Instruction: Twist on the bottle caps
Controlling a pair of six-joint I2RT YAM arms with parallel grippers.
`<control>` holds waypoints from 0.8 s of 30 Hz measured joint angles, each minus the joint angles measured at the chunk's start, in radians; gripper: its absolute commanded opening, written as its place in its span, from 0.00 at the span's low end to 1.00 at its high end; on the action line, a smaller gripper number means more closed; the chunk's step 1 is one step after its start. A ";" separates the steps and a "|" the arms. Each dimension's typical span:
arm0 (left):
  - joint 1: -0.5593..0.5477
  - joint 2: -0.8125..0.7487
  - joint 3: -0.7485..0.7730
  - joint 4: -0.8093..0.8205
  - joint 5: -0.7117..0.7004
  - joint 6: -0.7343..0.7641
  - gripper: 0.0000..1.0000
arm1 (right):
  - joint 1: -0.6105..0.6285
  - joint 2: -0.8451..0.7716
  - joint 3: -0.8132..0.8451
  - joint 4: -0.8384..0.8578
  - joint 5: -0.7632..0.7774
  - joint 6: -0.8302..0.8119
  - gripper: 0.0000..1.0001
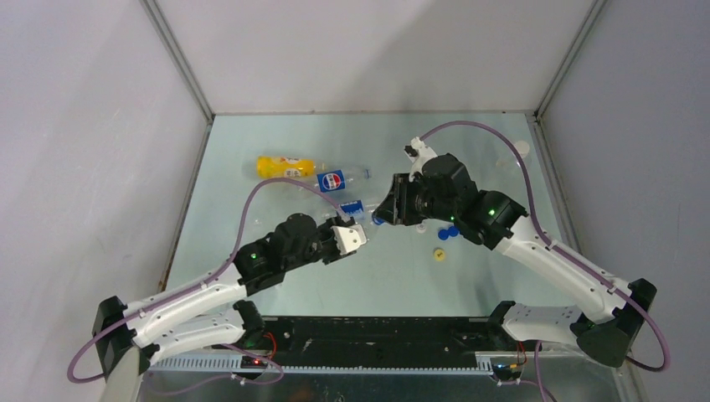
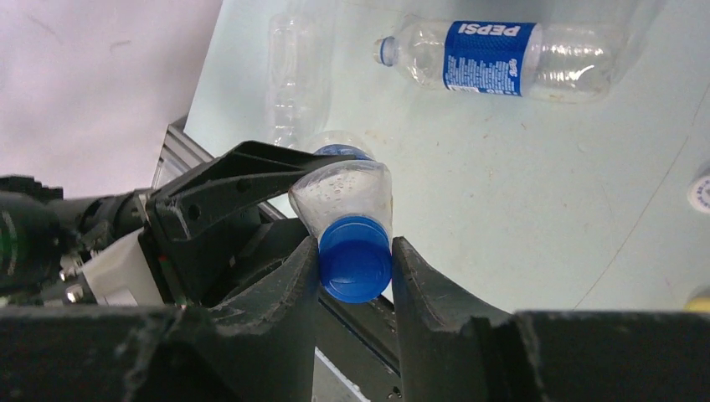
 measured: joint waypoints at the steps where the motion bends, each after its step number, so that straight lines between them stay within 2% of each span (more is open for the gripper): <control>1: -0.015 0.006 0.002 0.004 -0.031 0.001 0.20 | -0.001 0.001 0.000 -0.003 0.009 0.016 0.00; 8: -0.070 0.026 0.004 0.012 -0.141 0.008 0.20 | -0.010 -0.001 0.000 -0.027 0.031 0.070 0.00; 24: -0.080 0.049 0.052 -0.009 -0.151 0.008 0.22 | -0.038 -0.033 0.000 -0.032 0.031 0.087 0.06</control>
